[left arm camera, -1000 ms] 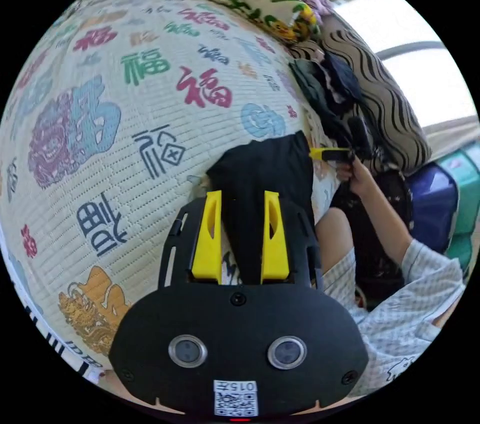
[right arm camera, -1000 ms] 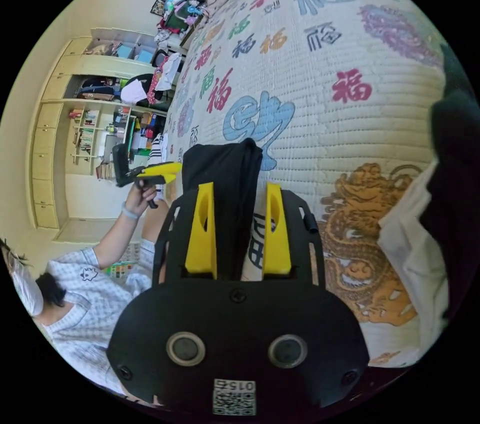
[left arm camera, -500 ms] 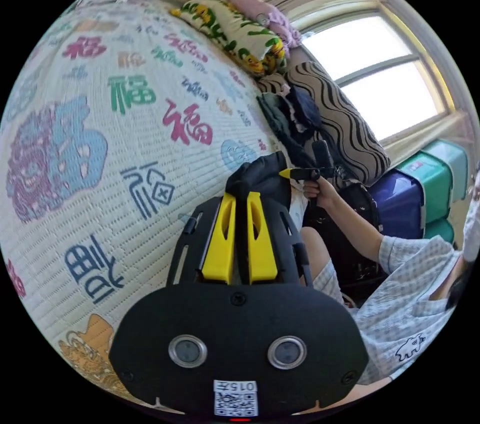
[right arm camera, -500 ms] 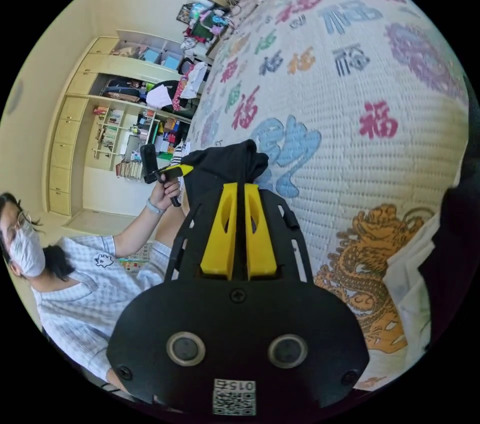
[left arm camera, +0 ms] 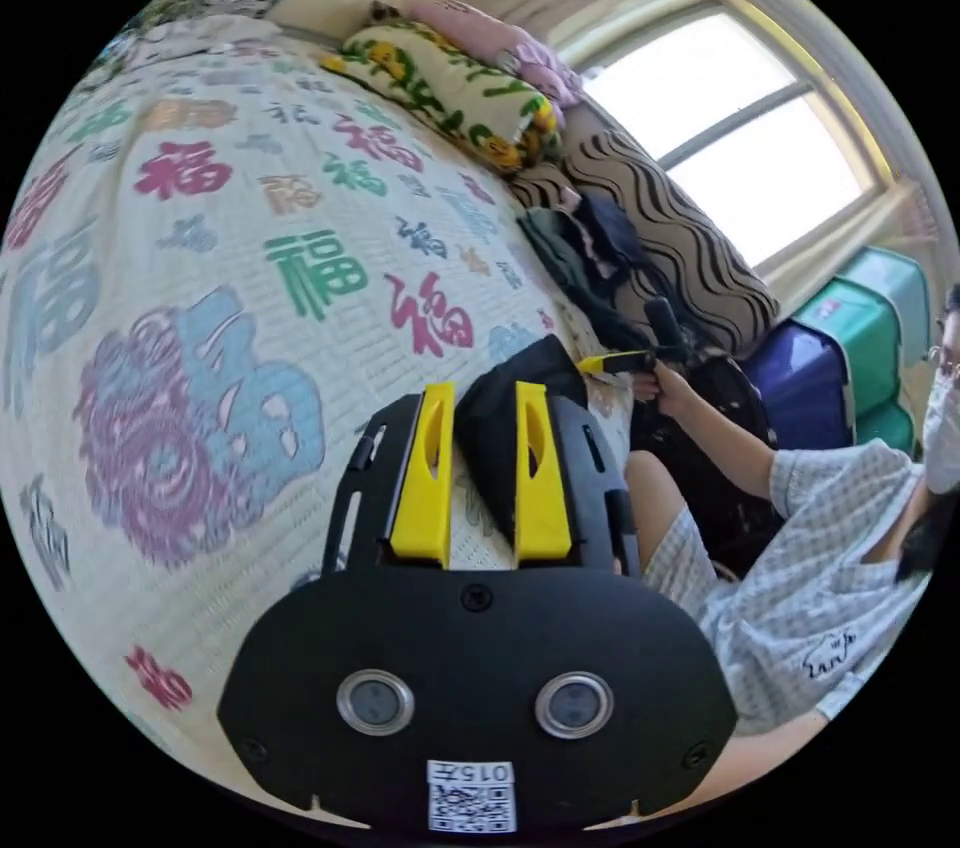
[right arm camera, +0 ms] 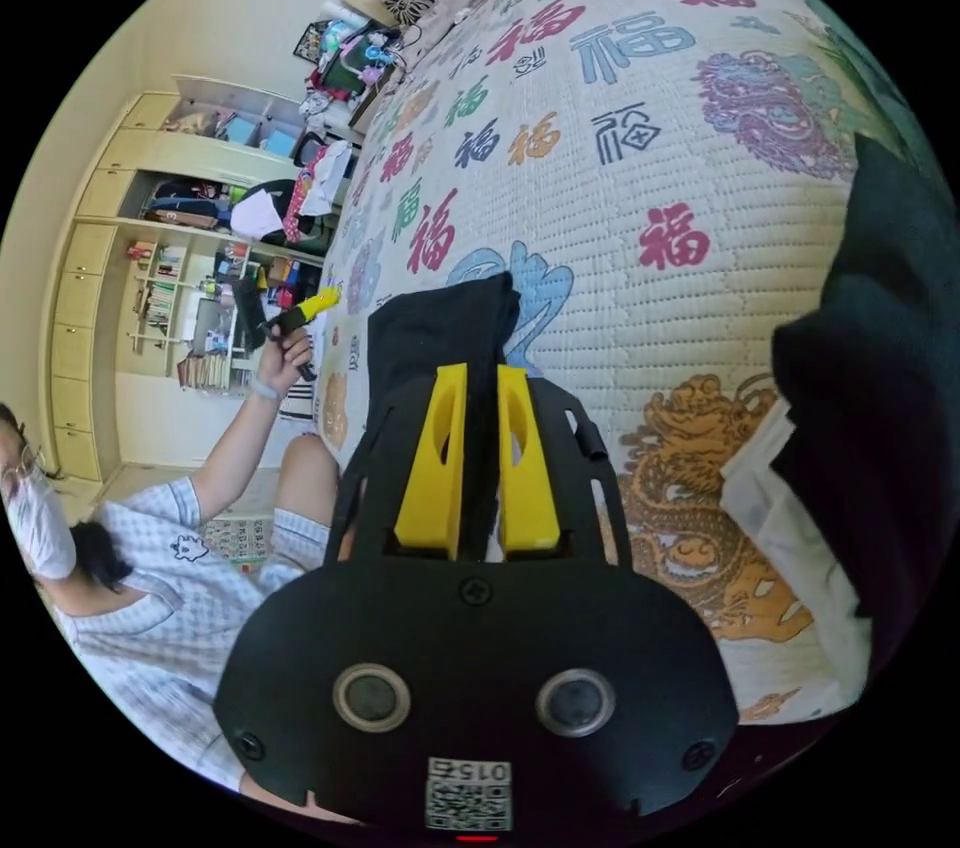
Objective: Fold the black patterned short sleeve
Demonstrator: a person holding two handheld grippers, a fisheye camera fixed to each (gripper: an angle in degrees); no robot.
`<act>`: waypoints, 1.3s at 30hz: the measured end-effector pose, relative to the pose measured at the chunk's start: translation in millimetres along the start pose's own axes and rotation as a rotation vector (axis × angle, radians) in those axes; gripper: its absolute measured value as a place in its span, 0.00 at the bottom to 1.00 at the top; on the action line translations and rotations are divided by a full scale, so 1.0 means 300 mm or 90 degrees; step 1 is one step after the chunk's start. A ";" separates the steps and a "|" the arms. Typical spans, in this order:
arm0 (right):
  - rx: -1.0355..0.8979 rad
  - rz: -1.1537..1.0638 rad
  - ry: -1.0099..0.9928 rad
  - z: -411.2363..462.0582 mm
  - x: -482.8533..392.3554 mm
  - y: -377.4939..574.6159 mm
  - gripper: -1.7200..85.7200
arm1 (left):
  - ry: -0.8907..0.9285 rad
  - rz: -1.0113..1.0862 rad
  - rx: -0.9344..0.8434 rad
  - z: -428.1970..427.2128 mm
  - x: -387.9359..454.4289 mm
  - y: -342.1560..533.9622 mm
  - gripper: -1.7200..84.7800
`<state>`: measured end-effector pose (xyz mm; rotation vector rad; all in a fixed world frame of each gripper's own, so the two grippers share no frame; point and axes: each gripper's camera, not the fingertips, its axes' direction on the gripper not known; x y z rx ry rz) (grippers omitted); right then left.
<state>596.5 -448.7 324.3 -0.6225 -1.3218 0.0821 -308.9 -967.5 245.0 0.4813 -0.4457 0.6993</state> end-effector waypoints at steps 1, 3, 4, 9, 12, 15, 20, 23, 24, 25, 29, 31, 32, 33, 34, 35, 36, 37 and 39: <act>-0.001 -0.003 -0.014 0.007 -0.013 0.028 0.09 | 0.033 0.031 -0.041 0.027 -0.007 -0.057 0.15; -0.013 -0.020 -0.020 0.029 -0.049 0.075 0.09 | 0.054 0.079 -0.118 0.100 -0.006 -0.135 0.16; -0.027 -0.034 -0.009 0.049 -0.079 0.110 0.09 | 0.056 0.108 -0.173 0.162 -0.005 -0.174 0.17; -0.097 -0.076 0.046 0.141 -0.166 0.260 0.09 | 0.072 0.172 -0.404 0.409 -0.041 -0.209 0.14; -0.153 -0.094 0.070 0.209 -0.181 0.338 0.09 | 0.099 0.205 -0.429 0.426 -0.064 -0.206 0.09; -0.224 -0.102 0.134 0.299 -0.170 0.401 0.07 | 0.162 0.199 -0.448 0.409 -0.112 -0.214 0.04; -0.198 -0.051 0.159 0.320 -0.125 0.473 0.03 | -0.005 0.108 -0.302 0.332 -0.235 -0.250 0.02; -0.178 -0.028 0.169 0.295 -0.116 0.538 0.04 | 0.025 0.080 -0.200 0.286 -0.250 -0.191 0.02; -0.172 -0.022 0.170 0.288 -0.114 0.555 0.05 | 0.035 0.083 -0.189 0.284 -0.238 -0.167 0.03; -0.162 -0.014 0.166 0.278 -0.108 0.590 0.07 | 0.053 0.079 -0.177 0.288 -0.211 -0.103 0.05; -0.186 0.013 0.097 0.322 -0.074 0.689 0.08 | 0.035 0.119 -0.225 0.406 -0.022 0.266 0.10; -0.202 0.014 0.098 0.361 -0.064 0.715 0.06 | -0.005 0.119 -0.251 0.490 0.047 0.441 0.11; -0.208 -0.002 0.101 0.375 -0.071 0.727 0.04 | -0.018 0.112 -0.262 0.547 0.083 0.542 0.12; -0.207 -0.012 0.105 0.377 -0.076 0.732 0.04 | -0.022 0.104 -0.265 0.574 0.097 0.586 0.12; -0.206 -0.016 0.120 0.373 -0.082 0.741 0.03 | -0.023 0.091 -0.270 0.627 0.122 0.661 0.12; -0.197 -0.019 0.132 0.359 -0.085 0.753 0.03 | -0.049 0.089 -0.272 0.674 0.144 0.721 0.12; -0.191 -0.018 0.139 0.349 -0.084 0.760 0.02 | -0.074 0.085 -0.268 0.695 0.151 0.746 0.12; -0.179 -0.010 0.156 0.329 -0.074 0.777 0.02 | -0.116 0.087 -0.252 0.731 0.165 0.789 0.12; -0.177 -0.004 0.177 0.321 -0.050 0.802 0.02 | -0.177 0.096 -0.236 0.790 0.174 0.843 0.11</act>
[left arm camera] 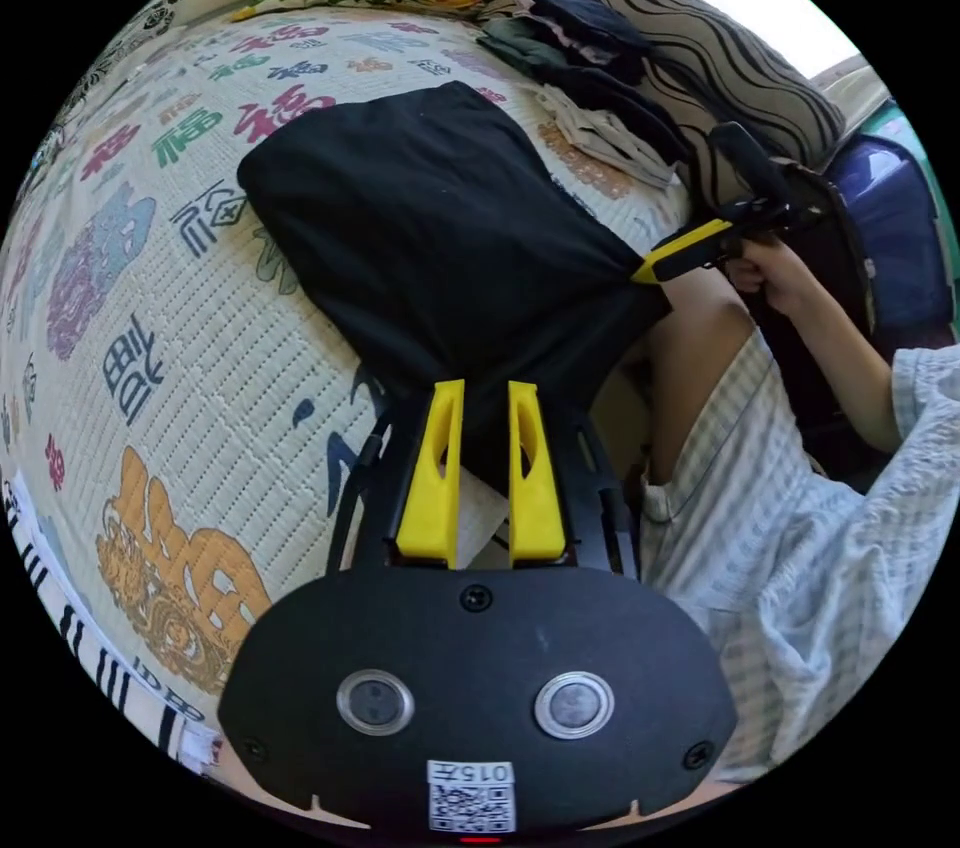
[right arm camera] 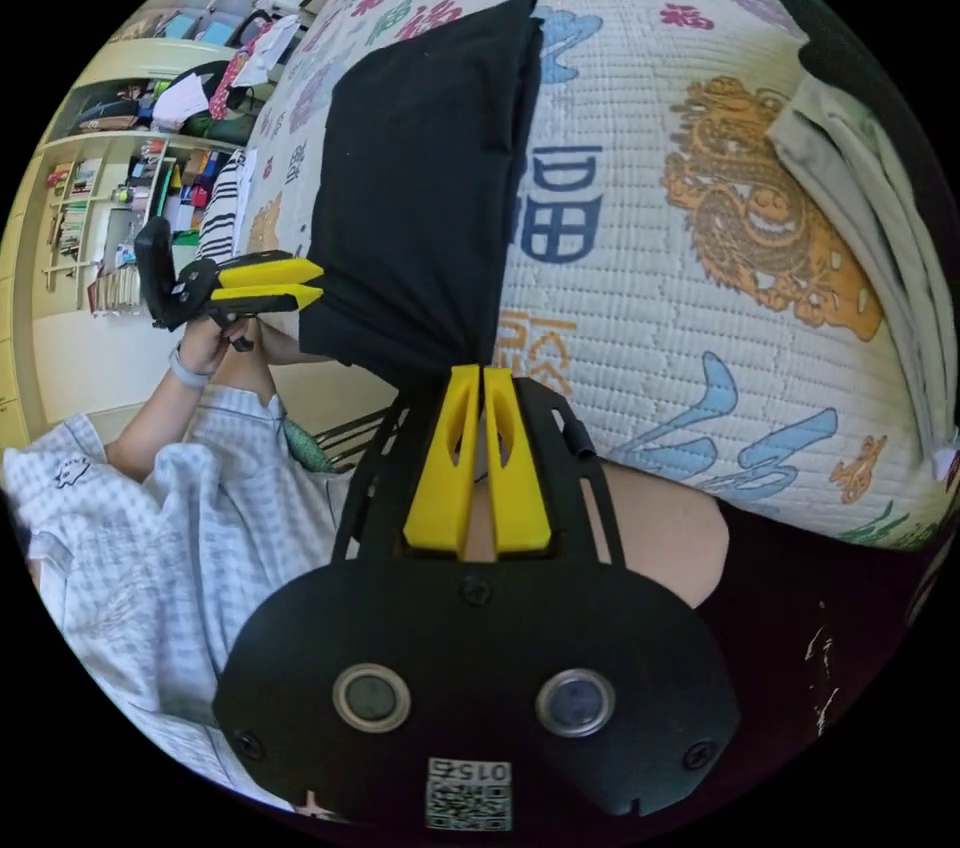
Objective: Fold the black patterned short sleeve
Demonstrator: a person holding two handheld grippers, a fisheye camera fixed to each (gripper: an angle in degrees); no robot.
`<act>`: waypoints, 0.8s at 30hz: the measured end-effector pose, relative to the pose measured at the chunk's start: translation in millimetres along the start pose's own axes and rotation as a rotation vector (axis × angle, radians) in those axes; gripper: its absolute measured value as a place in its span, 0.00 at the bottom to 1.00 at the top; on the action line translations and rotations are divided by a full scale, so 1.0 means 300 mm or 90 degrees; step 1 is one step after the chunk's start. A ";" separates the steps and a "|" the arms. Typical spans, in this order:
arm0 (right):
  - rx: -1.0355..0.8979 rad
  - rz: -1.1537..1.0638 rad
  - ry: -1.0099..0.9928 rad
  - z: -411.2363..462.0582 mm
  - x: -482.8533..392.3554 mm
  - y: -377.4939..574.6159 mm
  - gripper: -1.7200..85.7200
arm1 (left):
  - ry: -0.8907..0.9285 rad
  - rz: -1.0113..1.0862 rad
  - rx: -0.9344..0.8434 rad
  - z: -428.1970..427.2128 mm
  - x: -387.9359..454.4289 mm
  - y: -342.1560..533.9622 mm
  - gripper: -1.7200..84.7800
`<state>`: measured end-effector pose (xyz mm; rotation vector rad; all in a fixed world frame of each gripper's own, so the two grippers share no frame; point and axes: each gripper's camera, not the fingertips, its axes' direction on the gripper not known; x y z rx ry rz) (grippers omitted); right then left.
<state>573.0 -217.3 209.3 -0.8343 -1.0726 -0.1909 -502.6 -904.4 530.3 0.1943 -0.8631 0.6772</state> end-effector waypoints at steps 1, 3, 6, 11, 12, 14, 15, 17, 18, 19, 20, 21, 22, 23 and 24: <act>-0.010 0.007 -0.006 0.022 0.017 0.008 0.02 | -0.016 -0.006 0.003 0.039 0.014 0.009 0.11; -0.039 0.005 -0.014 0.064 0.024 0.012 0.02 | -0.031 -0.018 -0.002 0.084 0.031 0.019 0.11; -0.017 -0.018 0.007 0.064 -0.004 0.035 0.03 | -0.039 -0.035 -0.034 0.134 0.061 0.039 0.11; -0.038 -0.016 0.027 0.136 -0.001 0.042 0.03 | -0.055 0.011 -0.075 0.294 0.183 0.130 0.12; -0.060 -0.012 0.039 0.163 0.002 0.035 0.03 | -0.066 0.013 -0.093 0.330 0.193 0.138 0.12; -0.082 -0.017 0.031 0.199 0.009 0.020 0.02 | -0.106 0.014 -0.148 0.481 0.215 0.175 0.08; -0.083 -0.016 0.028 0.202 0.011 0.020 0.02 | -0.120 0.012 -0.156 0.514 0.218 0.186 0.07; -0.070 0.000 -0.004 0.212 0.036 0.030 0.02 | -0.180 -0.009 -0.126 0.577 0.233 0.228 0.04; -0.066 0.005 -0.012 0.213 0.043 0.035 0.02 | -0.184 -0.009 -0.125 0.590 0.236 0.235 0.04; -0.057 0.013 -0.028 0.214 0.056 0.043 0.02 | -0.191 -0.008 -0.131 0.618 0.243 0.248 0.04; -0.048 0.019 -0.040 0.216 0.066 0.051 0.02 | -0.201 -0.006 -0.139 0.639 0.249 0.257 0.05; -0.044 0.021 -0.045 0.217 0.069 0.054 0.03 | -0.207 -0.007 -0.142 0.646 0.251 0.260 0.05; -0.035 0.022 -0.049 0.217 0.071 0.061 0.03 | -0.210 -0.014 -0.147 0.654 0.255 0.263 0.07; -0.020 0.021 -0.051 0.215 0.068 0.067 0.03 | -0.213 -0.026 -0.147 0.653 0.261 0.266 0.08; -0.012 0.021 -0.053 0.213 0.066 0.070 0.03 | -0.213 -0.029 -0.139 0.649 0.266 0.269 0.09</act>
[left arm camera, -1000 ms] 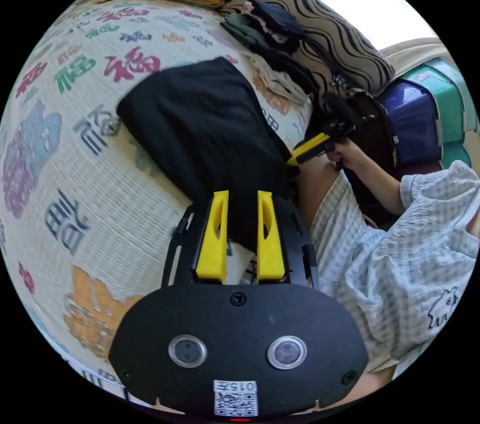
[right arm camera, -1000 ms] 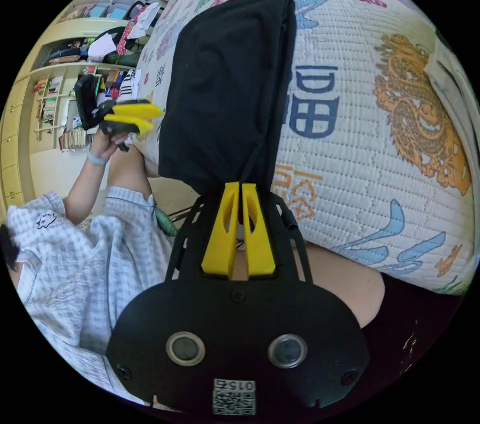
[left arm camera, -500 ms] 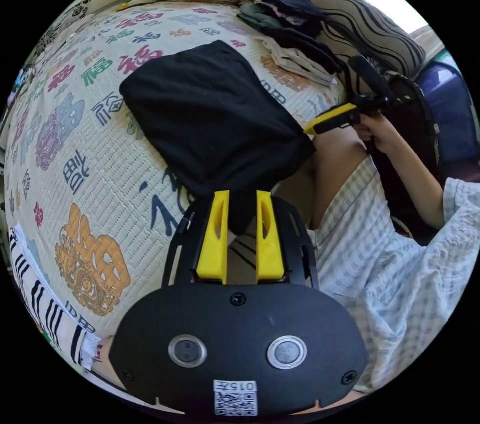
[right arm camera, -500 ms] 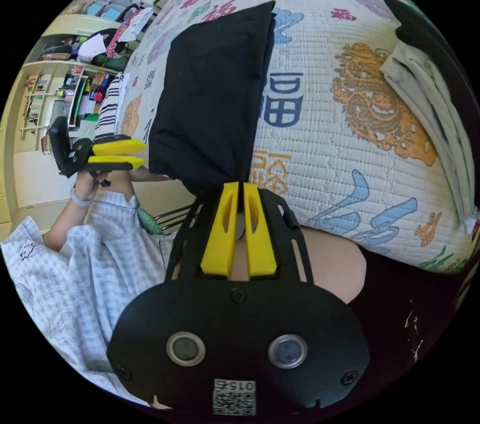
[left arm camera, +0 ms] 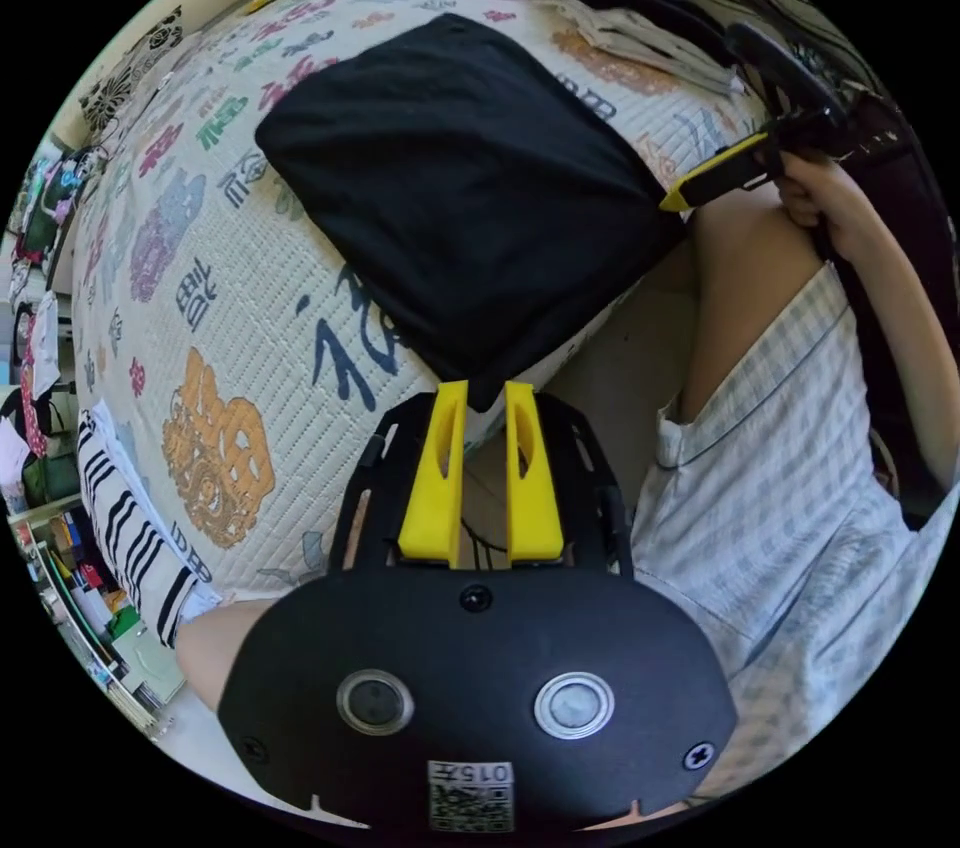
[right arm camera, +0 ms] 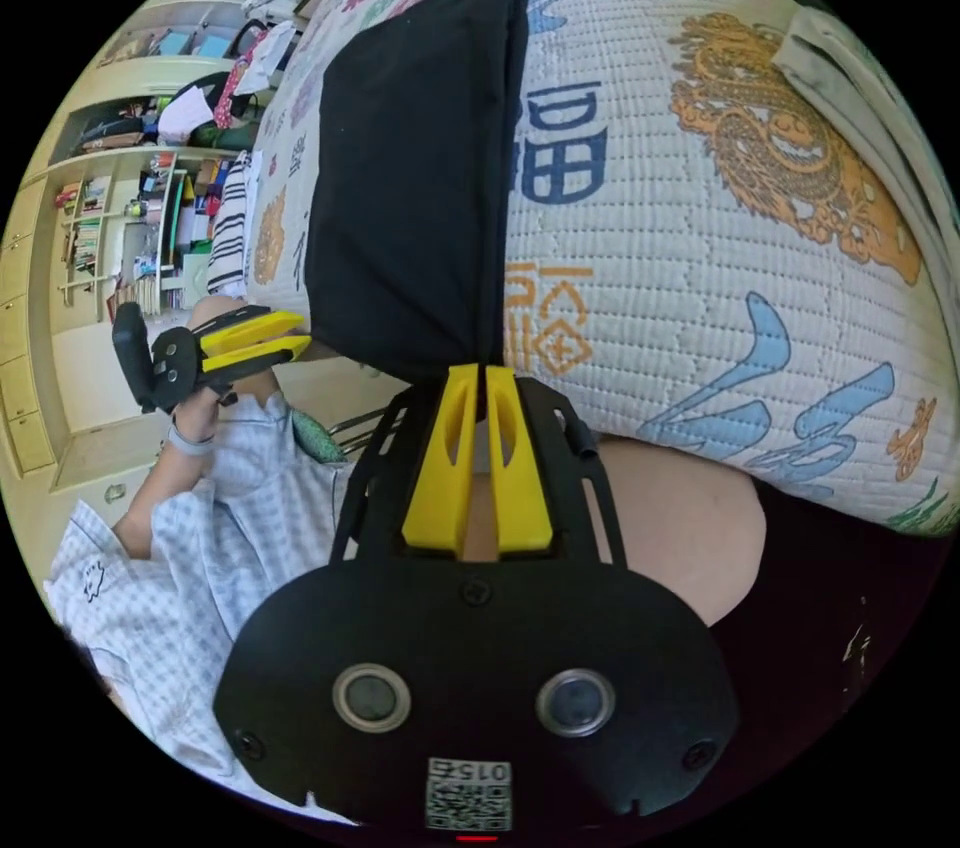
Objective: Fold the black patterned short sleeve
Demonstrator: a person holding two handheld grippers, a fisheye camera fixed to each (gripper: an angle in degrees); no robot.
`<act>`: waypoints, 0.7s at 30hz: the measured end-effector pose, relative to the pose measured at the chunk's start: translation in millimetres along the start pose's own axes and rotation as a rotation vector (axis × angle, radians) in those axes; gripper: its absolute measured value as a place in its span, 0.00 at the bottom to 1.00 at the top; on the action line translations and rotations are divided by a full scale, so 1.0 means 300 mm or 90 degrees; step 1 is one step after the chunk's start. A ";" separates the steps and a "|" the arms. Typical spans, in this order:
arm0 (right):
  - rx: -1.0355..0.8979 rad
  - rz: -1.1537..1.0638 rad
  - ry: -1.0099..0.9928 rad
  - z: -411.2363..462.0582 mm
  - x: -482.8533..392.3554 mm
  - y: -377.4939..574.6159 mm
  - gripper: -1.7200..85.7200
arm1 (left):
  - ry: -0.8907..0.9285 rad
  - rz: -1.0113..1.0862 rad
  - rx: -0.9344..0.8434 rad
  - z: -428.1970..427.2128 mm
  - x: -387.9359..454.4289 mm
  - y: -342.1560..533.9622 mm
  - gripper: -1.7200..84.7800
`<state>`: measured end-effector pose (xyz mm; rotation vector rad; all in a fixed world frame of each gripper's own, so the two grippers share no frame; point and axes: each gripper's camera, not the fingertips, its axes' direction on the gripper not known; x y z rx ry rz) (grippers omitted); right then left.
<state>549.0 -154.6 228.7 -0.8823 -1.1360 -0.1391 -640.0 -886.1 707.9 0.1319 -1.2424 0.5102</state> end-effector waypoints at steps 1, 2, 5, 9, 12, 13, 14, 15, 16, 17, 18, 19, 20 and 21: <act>0.021 0.006 0.000 -0.005 -0.004 0.005 0.04 | 0.002 -0.006 0.021 -0.014 0.006 0.010 0.10; 0.047 0.009 0.005 -0.010 -0.012 0.010 0.05 | -0.007 -0.012 0.038 -0.026 0.012 0.016 0.11; 0.079 0.015 0.041 -0.002 -0.038 0.015 0.07 | -0.048 0.005 0.049 -0.025 0.041 0.000 0.11; 0.004 0.004 0.113 0.076 -0.063 -0.017 0.07 | -0.113 0.073 0.009 0.066 0.117 -0.050 0.10; -0.020 -0.025 0.158 0.112 -0.094 -0.030 0.07 | -0.222 0.191 -0.107 0.225 0.216 -0.070 0.08; -0.017 -0.027 0.167 0.117 -0.098 -0.027 0.07 | -0.275 0.244 -0.137 0.271 0.261 -0.061 0.08; -0.009 -0.020 0.167 0.116 -0.096 -0.022 0.07 | -0.337 0.295 -0.134 0.288 0.307 -0.042 0.06; -0.003 -0.016 0.165 0.114 -0.095 -0.019 0.07 | -0.371 0.321 -0.123 0.289 0.329 -0.030 0.05; 0.013 -0.010 0.161 0.106 -0.093 -0.015 0.07 | -0.442 0.367 -0.085 0.282 0.367 -0.003 0.05; 0.030 -0.002 0.154 0.095 -0.091 -0.014 0.07 | -0.504 0.400 -0.039 0.268 0.395 0.022 0.04; 0.039 0.001 0.149 0.088 -0.090 -0.014 0.07 | -0.527 0.415 -0.017 0.261 0.406 0.034 0.04; 0.060 0.001 0.136 0.071 -0.094 -0.017 0.07 | -0.558 0.441 0.017 0.251 0.422 0.055 0.04; 0.084 -0.001 0.135 0.055 -0.104 -0.021 0.07 | -0.571 0.460 0.032 0.250 0.430 0.069 0.04; 0.094 -0.002 0.140 0.049 -0.110 -0.024 0.07 | -0.574 0.468 0.035 0.251 0.432 0.075 0.04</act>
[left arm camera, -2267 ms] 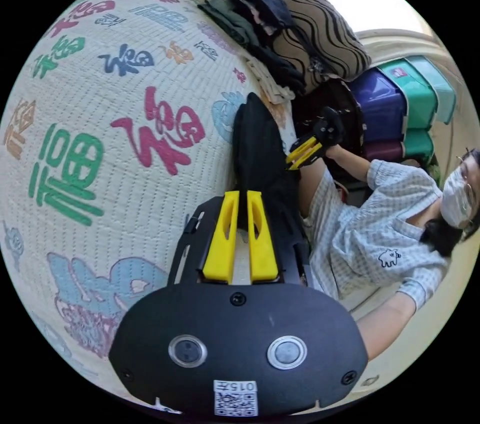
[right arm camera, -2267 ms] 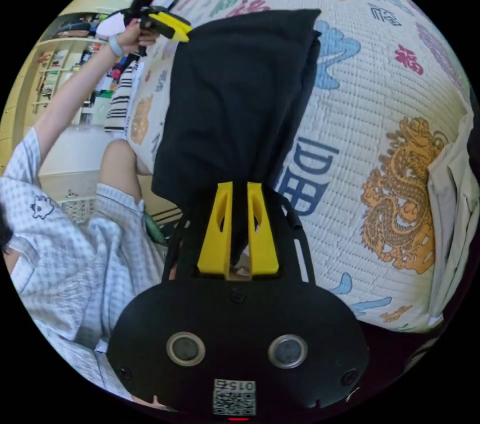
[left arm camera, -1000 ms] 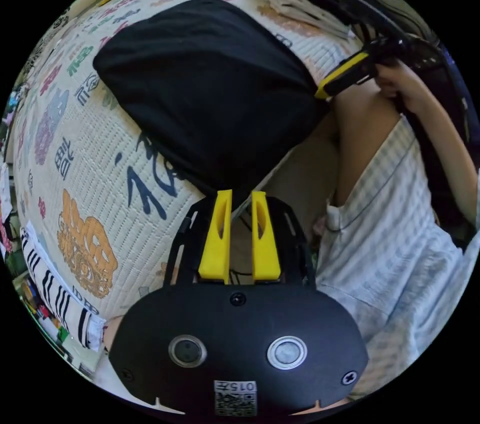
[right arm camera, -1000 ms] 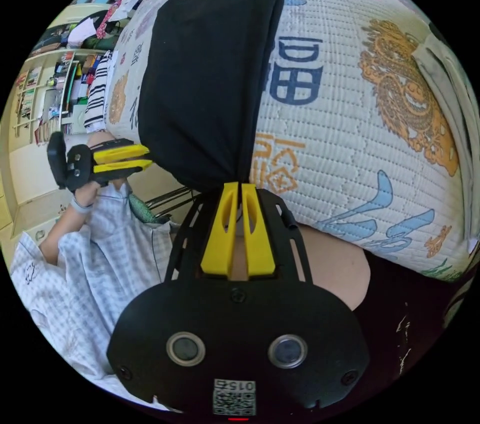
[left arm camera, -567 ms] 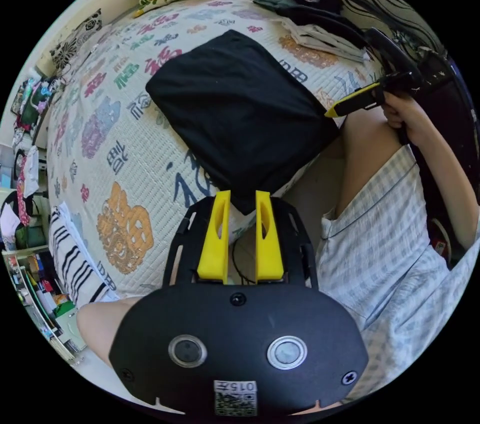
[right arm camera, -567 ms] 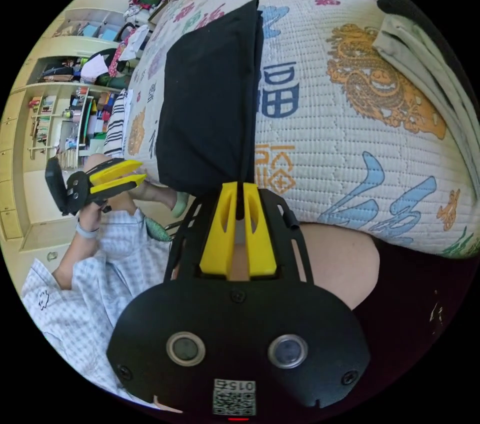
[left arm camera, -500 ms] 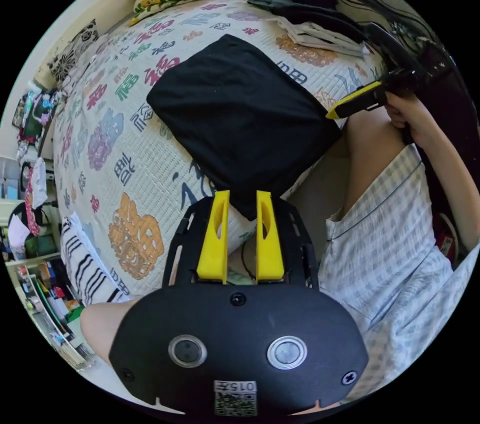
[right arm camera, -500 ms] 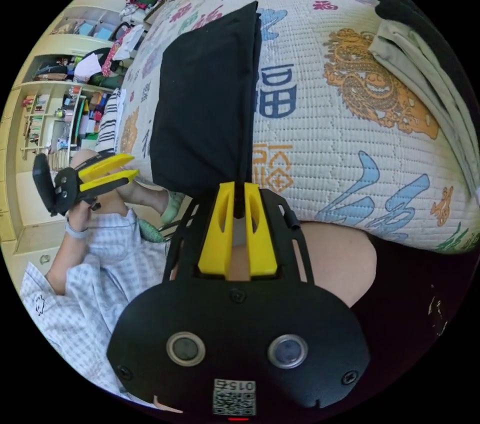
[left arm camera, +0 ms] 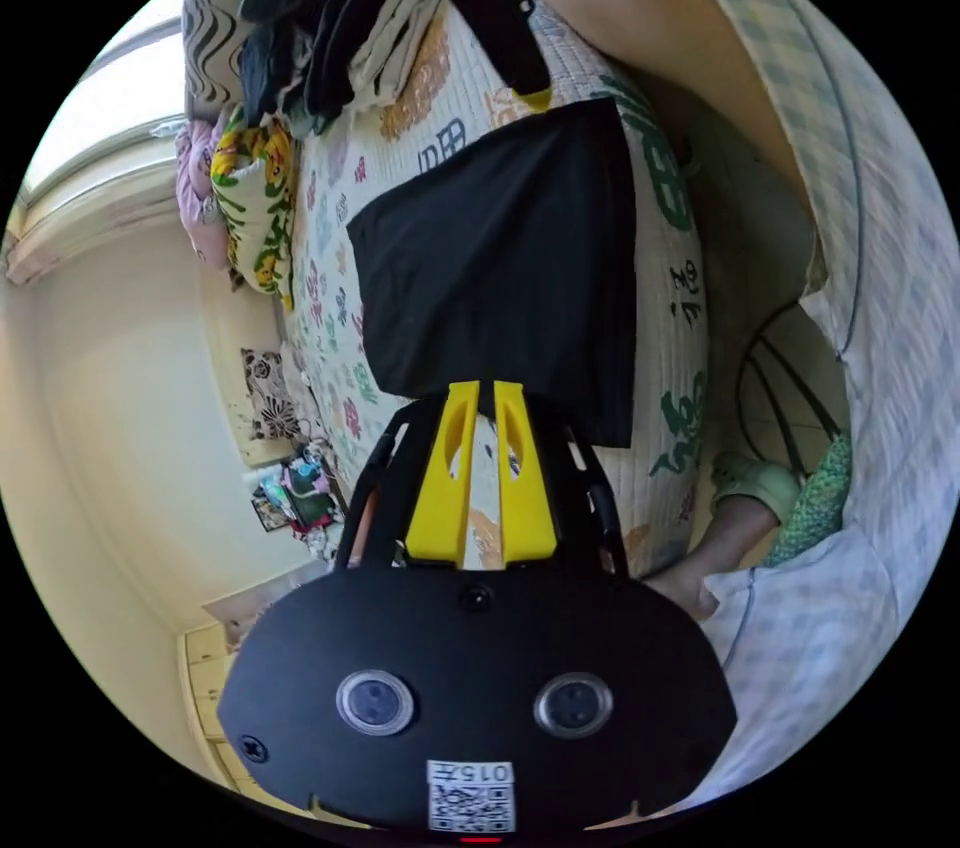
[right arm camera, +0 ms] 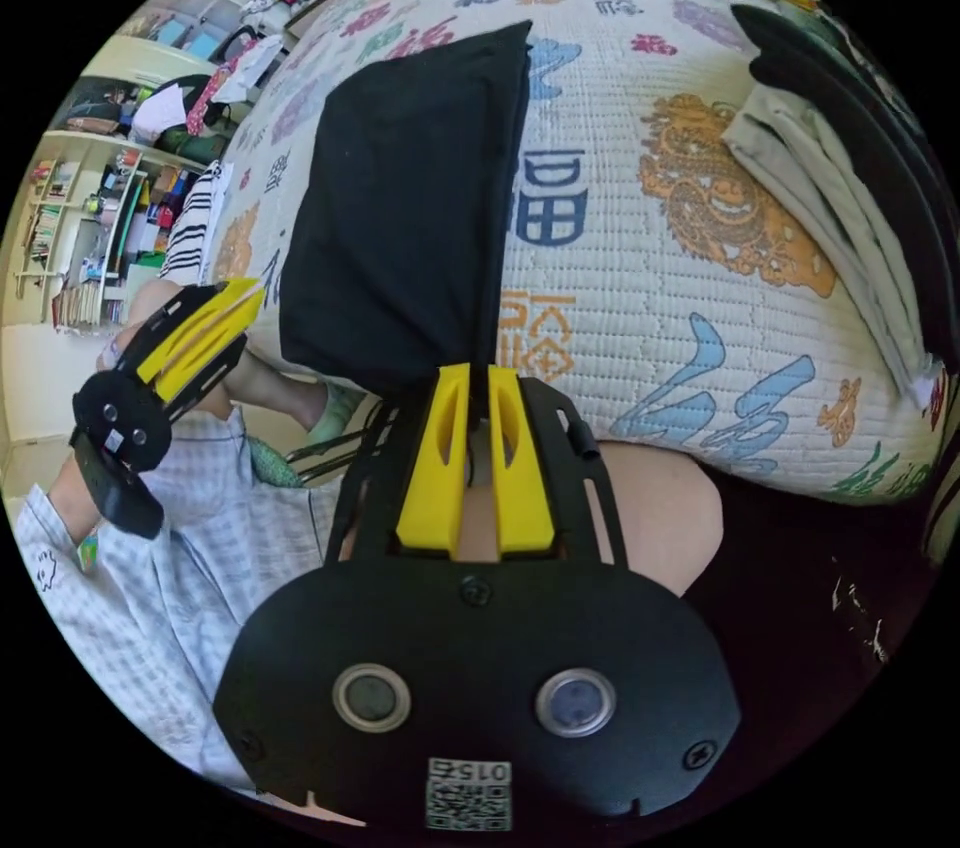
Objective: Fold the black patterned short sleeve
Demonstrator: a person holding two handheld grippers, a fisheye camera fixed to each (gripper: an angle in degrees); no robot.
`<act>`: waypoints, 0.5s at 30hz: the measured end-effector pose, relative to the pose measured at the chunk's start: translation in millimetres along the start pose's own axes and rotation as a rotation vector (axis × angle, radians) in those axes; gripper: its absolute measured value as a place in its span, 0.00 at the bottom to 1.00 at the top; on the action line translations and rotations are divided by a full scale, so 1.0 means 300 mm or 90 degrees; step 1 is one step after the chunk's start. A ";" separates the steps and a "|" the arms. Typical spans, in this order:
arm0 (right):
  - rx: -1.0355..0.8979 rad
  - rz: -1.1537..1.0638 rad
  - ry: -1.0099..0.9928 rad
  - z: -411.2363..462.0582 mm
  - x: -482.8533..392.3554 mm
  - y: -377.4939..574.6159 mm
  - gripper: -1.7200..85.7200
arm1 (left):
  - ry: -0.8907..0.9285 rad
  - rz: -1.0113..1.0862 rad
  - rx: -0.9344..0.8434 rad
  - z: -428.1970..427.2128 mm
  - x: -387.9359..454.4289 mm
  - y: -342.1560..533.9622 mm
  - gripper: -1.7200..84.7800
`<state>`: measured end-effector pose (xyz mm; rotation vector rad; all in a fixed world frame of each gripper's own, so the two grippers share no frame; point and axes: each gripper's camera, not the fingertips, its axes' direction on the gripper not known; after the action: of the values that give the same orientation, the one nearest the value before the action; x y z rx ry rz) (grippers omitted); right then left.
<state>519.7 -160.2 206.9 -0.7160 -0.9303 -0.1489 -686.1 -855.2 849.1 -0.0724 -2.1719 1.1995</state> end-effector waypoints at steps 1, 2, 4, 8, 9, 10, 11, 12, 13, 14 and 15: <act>0.007 -0.003 0.012 -0.003 -0.011 -0.012 0.06 | -0.009 0.009 0.009 0.002 0.013 0.007 0.04; -0.008 -0.005 0.019 0.010 -0.021 -0.031 0.06 | -0.018 0.016 0.016 0.012 0.029 0.014 0.04; -0.061 -0.008 0.013 0.052 -0.029 -0.072 0.06 | -0.013 0.026 0.013 0.038 0.051 0.021 0.03; -0.114 0.004 -0.028 0.079 -0.006 -0.144 0.03 | 0.005 0.035 0.004 0.084 0.075 0.046 0.03; -0.115 0.013 -0.044 0.077 0.005 -0.147 0.03 | 0.006 0.033 0.006 0.085 0.073 0.052 0.02; -0.113 0.035 -0.076 0.072 0.029 -0.152 0.02 | 0.007 0.029 0.012 0.083 0.067 0.063 0.02; -0.112 0.053 -0.100 0.066 0.047 -0.155 0.02 | 0.011 0.025 0.016 0.079 0.058 0.075 0.02; -0.111 0.058 -0.107 0.064 0.052 -0.158 0.02 | 0.009 0.022 0.017 0.076 0.054 0.081 0.02; -0.113 0.059 -0.109 0.058 0.050 -0.165 0.02 | 0.000 0.020 0.021 0.069 0.048 0.095 0.02; -0.116 0.051 -0.093 0.052 0.034 -0.176 0.02 | -0.011 0.018 0.024 0.062 0.043 0.110 0.02; -0.118 0.043 -0.081 0.049 0.022 -0.181 0.02 | -0.016 0.017 0.025 0.058 0.040 0.117 0.02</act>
<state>491.3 -191.2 244.9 -0.9354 -1.0206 -0.1319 -714.1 -843.5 821.7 -0.0694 -2.1743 1.2644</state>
